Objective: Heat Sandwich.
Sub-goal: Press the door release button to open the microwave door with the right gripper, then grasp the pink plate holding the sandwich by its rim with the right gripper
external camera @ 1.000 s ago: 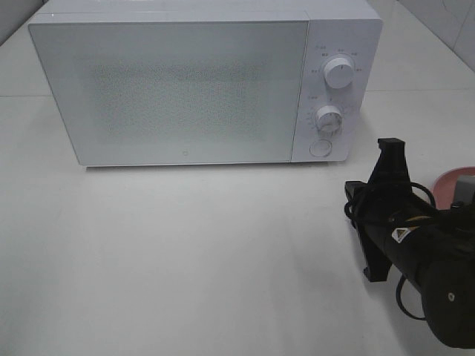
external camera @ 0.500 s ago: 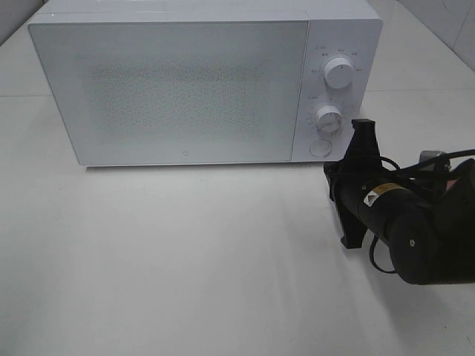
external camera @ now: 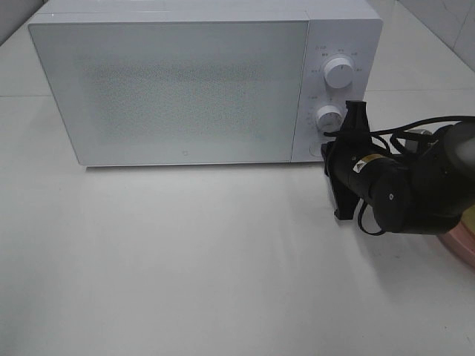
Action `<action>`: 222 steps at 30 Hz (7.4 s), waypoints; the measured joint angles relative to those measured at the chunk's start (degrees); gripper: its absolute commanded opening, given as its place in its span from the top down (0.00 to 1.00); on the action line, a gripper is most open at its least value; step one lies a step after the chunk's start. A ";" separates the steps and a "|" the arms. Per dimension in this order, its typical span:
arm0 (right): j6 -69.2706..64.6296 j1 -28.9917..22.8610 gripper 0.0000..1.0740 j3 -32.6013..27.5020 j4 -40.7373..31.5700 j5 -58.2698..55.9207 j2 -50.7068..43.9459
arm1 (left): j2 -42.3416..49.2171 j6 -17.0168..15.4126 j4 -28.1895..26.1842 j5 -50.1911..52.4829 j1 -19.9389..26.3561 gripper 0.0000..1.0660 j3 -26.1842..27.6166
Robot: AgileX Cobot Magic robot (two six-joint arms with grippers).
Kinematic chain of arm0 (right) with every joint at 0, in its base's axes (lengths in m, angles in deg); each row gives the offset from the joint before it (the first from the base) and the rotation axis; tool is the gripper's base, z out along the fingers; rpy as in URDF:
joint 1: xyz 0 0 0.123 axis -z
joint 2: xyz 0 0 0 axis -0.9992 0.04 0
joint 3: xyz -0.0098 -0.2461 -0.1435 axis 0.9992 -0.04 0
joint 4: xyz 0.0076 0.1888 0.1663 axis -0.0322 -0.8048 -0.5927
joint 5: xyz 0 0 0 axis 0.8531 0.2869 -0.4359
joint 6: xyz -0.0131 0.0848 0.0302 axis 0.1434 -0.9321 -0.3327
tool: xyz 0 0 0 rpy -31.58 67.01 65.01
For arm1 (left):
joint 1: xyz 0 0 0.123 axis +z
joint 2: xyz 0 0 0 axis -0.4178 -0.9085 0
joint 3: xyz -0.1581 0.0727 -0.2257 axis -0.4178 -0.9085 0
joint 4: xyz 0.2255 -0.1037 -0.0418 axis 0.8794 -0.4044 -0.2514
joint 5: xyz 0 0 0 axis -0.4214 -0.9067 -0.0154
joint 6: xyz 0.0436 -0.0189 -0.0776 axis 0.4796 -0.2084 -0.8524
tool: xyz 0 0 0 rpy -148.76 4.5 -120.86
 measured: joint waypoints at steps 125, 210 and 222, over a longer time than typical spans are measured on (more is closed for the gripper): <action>68.64 1.89 0.85 -5.61 7.73 -69.67 -37.70 | 0.00 0.00 0.00 0.00 0.00 0.08 0.00; 76.43 17.88 0.44 9.17 37.07 -85.89 -12.95 | 0.00 0.00 0.00 0.00 0.00 0.08 0.00; 69.90 17.88 1.00 9.51 44.86 -86.23 -11.80 | 0.00 0.00 0.00 0.00 0.00 0.08 0.00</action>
